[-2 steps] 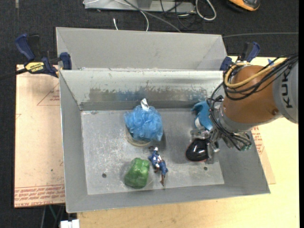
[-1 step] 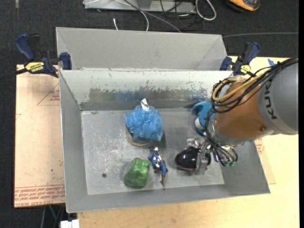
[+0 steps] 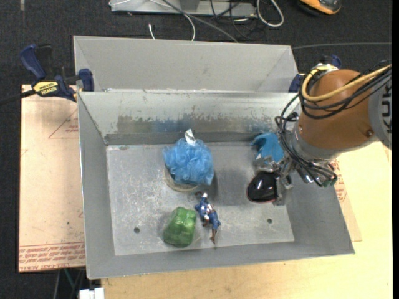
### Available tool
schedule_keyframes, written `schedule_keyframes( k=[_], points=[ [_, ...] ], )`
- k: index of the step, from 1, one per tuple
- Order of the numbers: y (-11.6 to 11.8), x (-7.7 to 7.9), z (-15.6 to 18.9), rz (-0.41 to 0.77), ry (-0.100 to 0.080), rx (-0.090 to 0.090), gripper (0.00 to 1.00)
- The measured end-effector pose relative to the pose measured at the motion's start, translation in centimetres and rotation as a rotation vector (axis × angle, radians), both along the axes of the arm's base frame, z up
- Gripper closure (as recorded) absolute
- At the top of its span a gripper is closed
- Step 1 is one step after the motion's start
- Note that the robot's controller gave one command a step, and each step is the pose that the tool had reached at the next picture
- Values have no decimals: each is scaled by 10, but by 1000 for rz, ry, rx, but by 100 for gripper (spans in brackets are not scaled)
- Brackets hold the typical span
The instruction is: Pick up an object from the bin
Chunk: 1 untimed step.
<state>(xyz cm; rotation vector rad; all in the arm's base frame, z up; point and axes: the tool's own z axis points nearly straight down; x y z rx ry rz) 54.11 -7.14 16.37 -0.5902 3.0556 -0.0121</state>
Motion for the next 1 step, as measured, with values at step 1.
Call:
schedule_keyframes(
  k=[1],
  points=[
    [25,-10,7,-279,22,11,100]
  ],
)
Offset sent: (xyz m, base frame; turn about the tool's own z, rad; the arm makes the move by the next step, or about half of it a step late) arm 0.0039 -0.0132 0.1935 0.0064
